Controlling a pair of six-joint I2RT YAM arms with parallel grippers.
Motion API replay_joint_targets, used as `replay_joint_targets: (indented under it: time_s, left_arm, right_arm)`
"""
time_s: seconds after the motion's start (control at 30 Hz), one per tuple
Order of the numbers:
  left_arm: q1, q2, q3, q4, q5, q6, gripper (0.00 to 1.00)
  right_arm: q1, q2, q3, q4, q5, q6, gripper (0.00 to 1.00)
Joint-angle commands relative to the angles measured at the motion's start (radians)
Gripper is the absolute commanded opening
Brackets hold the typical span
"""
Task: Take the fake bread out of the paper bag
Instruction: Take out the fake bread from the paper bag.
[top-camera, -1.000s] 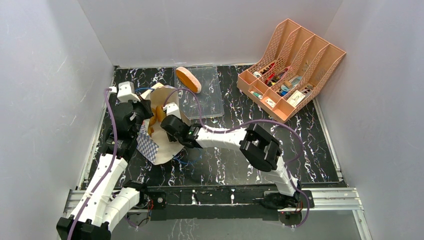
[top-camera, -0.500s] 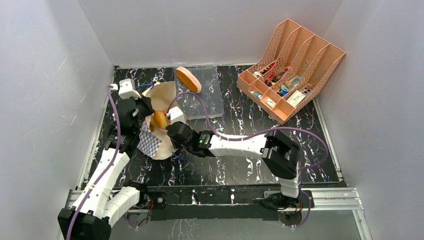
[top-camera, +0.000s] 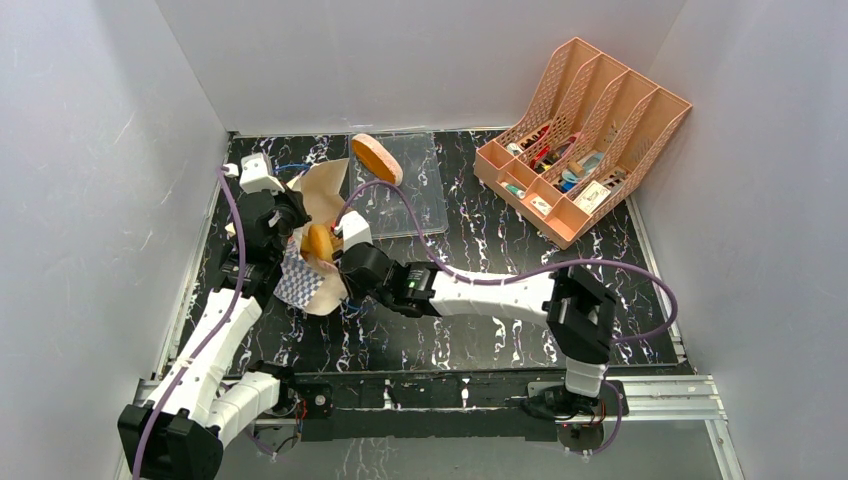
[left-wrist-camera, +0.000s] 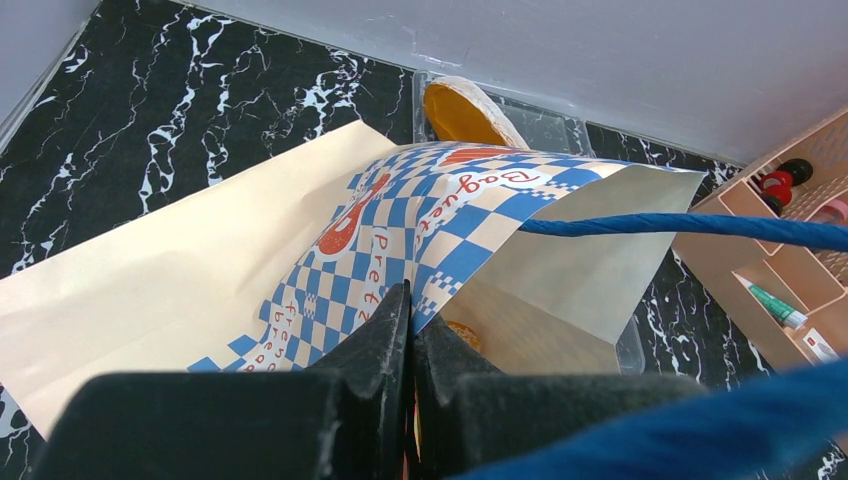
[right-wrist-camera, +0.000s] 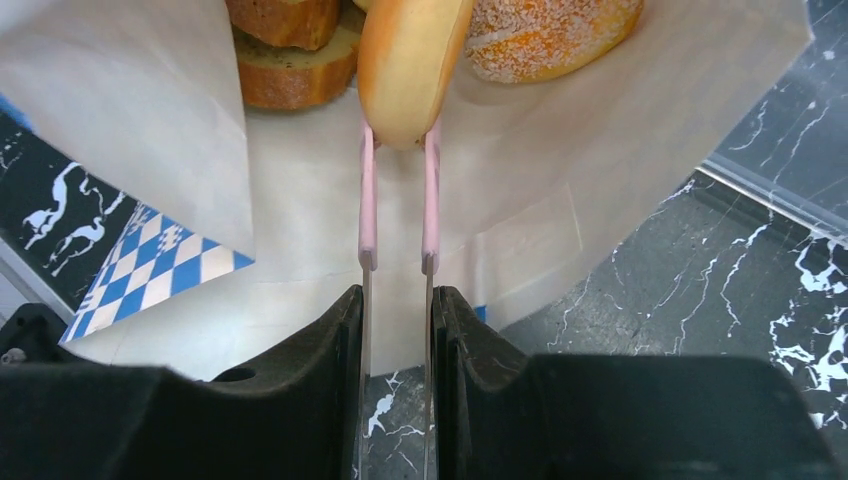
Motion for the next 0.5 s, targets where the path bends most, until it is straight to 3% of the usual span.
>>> replay_joint_targets:
  time_s: [0.0,0.47]
  left_arm:
    - [-0.004,0.009,0.022,-0.039,-0.020,0.007,0.00]
    - [-0.003,-0.005,0.003,-0.041,-0.044,0.017,0.00]
  right_arm:
    - [0.012,-0.110,0.016,0.030,0.030,-0.022,0.00]
    - [0.017,-0.293,-0.046,-0.010,0.095,-0.043,0.00]
